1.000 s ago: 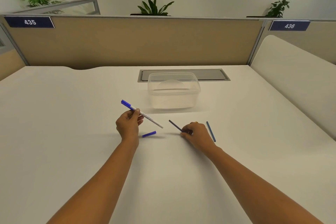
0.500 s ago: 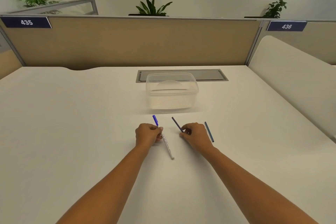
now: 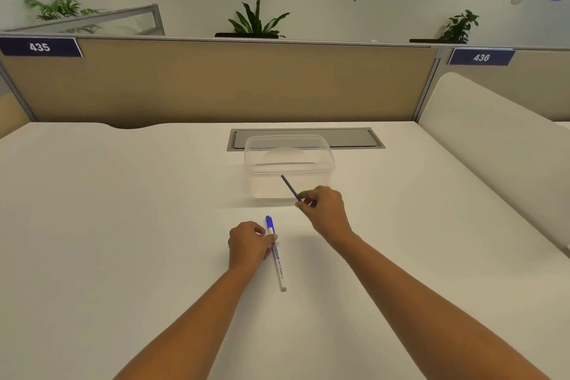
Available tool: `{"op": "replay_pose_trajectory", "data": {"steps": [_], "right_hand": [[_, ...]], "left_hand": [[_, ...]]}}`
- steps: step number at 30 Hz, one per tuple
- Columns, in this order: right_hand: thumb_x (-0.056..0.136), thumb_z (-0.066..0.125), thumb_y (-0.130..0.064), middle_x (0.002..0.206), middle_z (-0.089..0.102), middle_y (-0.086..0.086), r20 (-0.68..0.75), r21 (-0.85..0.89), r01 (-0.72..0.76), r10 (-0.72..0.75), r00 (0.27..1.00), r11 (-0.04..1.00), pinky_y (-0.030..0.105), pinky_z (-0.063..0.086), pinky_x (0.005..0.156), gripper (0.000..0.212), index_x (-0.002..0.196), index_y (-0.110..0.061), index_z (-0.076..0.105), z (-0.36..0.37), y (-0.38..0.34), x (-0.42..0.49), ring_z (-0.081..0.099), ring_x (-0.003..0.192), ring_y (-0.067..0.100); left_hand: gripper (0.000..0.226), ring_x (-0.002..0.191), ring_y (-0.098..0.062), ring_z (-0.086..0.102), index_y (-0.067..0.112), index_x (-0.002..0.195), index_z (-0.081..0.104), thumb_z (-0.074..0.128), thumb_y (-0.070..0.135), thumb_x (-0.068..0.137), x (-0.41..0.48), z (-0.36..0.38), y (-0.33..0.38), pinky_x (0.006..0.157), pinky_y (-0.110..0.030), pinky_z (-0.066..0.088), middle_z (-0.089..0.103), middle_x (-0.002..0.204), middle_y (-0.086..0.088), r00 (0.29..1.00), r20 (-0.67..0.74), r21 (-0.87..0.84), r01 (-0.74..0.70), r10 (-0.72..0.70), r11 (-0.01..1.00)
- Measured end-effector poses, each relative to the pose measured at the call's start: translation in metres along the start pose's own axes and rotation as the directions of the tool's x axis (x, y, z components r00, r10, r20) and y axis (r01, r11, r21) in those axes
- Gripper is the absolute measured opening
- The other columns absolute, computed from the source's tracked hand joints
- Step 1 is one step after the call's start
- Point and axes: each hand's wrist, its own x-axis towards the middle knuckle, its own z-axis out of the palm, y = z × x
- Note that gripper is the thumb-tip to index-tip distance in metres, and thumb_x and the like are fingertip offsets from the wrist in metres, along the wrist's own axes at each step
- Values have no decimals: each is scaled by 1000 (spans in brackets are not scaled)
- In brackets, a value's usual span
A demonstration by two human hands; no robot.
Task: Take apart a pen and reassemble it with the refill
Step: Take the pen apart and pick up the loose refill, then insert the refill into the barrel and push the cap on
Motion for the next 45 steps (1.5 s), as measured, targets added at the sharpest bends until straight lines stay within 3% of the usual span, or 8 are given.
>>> {"op": "replay_pose_trajectory", "data": {"steps": [4, 8, 12, 19, 28, 34, 38, 45], "right_hand": [[80, 67, -13, 91, 72, 16, -40, -32, 46, -47, 998, 998, 25, 43, 75, 20, 99, -5, 71, -8, -11, 30, 64, 84, 27], [82, 65, -13, 90, 72, 15, -52, -119, 66, -73, 996, 991, 27, 43, 73, 16, 95, -6, 70, -14, -14, 63, 62, 87, 27], [85, 60, -11, 98, 69, 16, 15, -279, 90, -90, 996, 956, 31, 43, 74, 17, 98, -6, 70, -14, -12, 90, 59, 95, 29], [89, 54, -11, 104, 68, 17, 141, -400, 88, -33, 989, 912, 35, 50, 76, 21, 98, -4, 71, -2, -6, 114, 62, 94, 31], [88, 54, -6, 100, 71, 14, 107, -314, 38, -4, 994, 949, 30, 46, 71, 18, 91, -1, 71, 6, 0, 125, 64, 91, 30], [86, 47, -1, 96, 72, 13, 22, -243, 57, -53, 998, 968, 35, 50, 76, 24, 90, -1, 71, 9, 2, 119, 63, 90, 27], [88, 51, -9, 93, 71, 12, -99, -138, 95, -109, 989, 986, 26, 40, 67, 20, 90, -4, 71, 9, -2, 108, 61, 84, 24], [86, 57, -8, 85, 71, 13, -176, 46, 154, -144, 974, 987, 11, 33, 68, 15, 91, -3, 71, 8, 0, 64, 51, 71, 12]], "left_hand": [[10, 54, -26, 62, 8, 77, 64, 67, 17, 78, 3, -3, -2, 66, -36, 57, 66, 63, -12, 990, -35, 49, -134, 136, 990], [10, 74, -21, 57, 15, 83, 65, 57, 21, 84, 10, -8, -7, 61, -27, 42, 69, 81, -4, 949, -141, 278, -237, 283, 931], [16, 103, -25, 53, 15, 96, 64, 55, 24, 87, 23, -12, -19, 79, -37, 42, 66, 104, -3, 927, -131, 431, -266, 351, 862], [24, 107, -22, 54, 16, 104, 63, 50, 30, 90, 31, -16, -38, 85, -36, 39, 64, 114, -1, 920, -80, 560, -277, 384, 781], [24, 106, -23, 55, 15, 102, 64, 51, 30, 89, 31, -15, -39, 83, -37, 41, 65, 113, -2, 906, -92, 581, -287, 413, 761], [24, 107, -21, 54, 15, 102, 63, 51, 31, 89, 30, -15, -39, 84, -36, 40, 64, 113, -1, 908, -95, 582, -282, 408, 763], [24, 109, -22, 54, 15, 104, 63, 52, 30, 88, 31, -15, -40, 88, -36, 40, 64, 115, -2, 915, -109, 537, -273, 387, 798], [23, 113, -23, 52, 16, 107, 60, 57, 23, 86, 24, -14, -37, 96, -37, 34, 64, 117, -5, 928, -165, 355, -260, 334, 898]]}}
